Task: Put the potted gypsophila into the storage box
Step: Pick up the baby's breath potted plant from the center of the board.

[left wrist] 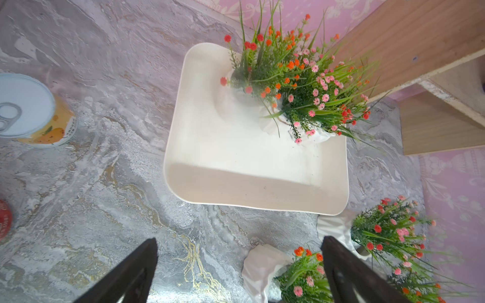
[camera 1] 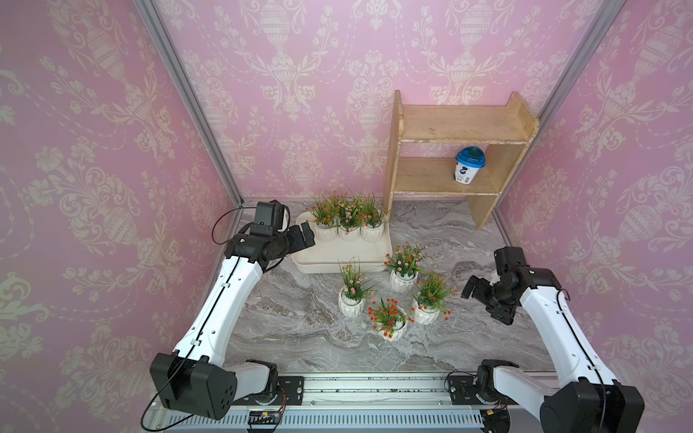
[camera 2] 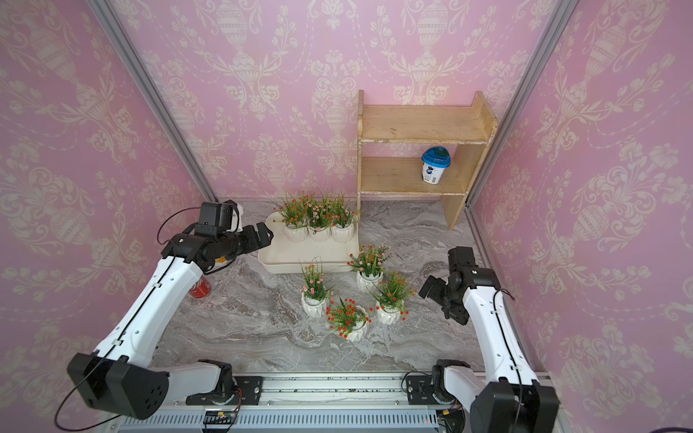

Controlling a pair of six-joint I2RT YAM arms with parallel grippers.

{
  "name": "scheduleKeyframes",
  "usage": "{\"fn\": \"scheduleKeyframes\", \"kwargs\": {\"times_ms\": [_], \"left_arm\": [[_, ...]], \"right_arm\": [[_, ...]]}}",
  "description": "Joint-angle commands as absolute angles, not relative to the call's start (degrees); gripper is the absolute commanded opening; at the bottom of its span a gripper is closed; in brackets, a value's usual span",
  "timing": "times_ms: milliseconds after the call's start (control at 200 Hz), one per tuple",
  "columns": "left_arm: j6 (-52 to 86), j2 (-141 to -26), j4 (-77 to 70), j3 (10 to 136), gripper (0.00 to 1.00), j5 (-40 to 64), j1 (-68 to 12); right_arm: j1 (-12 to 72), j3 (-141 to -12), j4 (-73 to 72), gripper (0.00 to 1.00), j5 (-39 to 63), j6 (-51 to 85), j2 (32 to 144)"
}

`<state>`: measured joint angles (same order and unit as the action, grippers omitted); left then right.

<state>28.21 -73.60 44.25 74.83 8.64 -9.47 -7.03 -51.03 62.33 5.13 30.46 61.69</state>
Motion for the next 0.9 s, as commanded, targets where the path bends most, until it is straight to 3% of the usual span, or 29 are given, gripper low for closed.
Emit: {"fn": "scheduleKeyframes", "kwargs": {"times_ms": [0,215,485,896], "left_arm": [[25.0,-74.4,45.6,74.4,0.99,14.2,-9.0],[24.2,-72.3,45.7,70.9,0.99,13.8,-9.0],[24.5,-64.2,48.2,64.1,0.99,4.9,-9.0],[25.4,-62.7,52.0,60.5,0.99,3.4,-9.0]], "right_arm": [[-7.3,-49.2,64.2,0.98,6.2,29.5,59.3],[-7.4,-47.2,64.6,0.91,12.6,26.4,56.3],[-6.2,-45.8,63.4,0.84,18.6,26.5,55.3],[3.6,-45.2,57.4,0.79,15.4,30.1,58.9]]}}
